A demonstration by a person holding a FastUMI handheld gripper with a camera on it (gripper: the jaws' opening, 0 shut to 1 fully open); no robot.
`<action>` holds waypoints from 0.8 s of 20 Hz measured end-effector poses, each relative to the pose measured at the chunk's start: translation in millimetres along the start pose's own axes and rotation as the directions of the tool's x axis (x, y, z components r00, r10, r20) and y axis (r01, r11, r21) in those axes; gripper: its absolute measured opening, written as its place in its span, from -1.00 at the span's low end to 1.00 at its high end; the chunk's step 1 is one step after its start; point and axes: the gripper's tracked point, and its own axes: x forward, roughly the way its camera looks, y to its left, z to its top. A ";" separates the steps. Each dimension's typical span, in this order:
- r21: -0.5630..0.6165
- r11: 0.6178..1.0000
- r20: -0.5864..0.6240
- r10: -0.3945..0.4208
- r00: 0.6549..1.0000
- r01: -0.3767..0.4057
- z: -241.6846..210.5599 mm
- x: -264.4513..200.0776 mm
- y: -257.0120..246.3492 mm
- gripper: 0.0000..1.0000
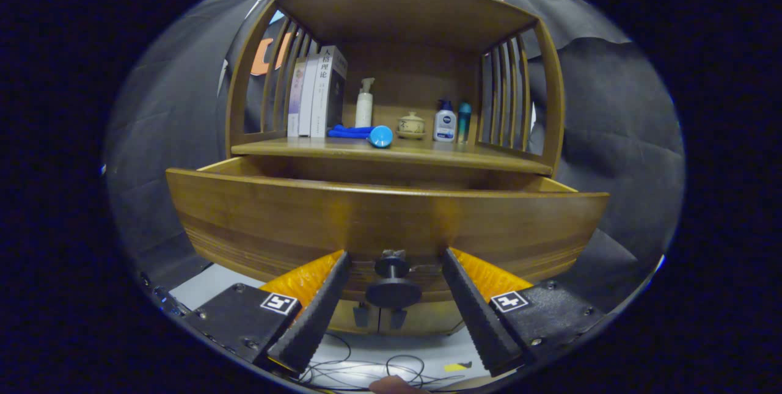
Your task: Pull open the drawer, take out the items inside it, and place them on the countertop above the cabinet.
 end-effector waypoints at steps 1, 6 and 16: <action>-0.008 1.000 0.002 -0.003 1.000 0.003 0.9 -3.1 -0.7 1.00; -0.003 1.000 -0.042 -0.009 0.999 0.009 3.8 -6.3 -0.4 1.00; 0.004 1.000 -0.082 -0.015 0.996 0.016 2.8 -2.2 -0.4 0.99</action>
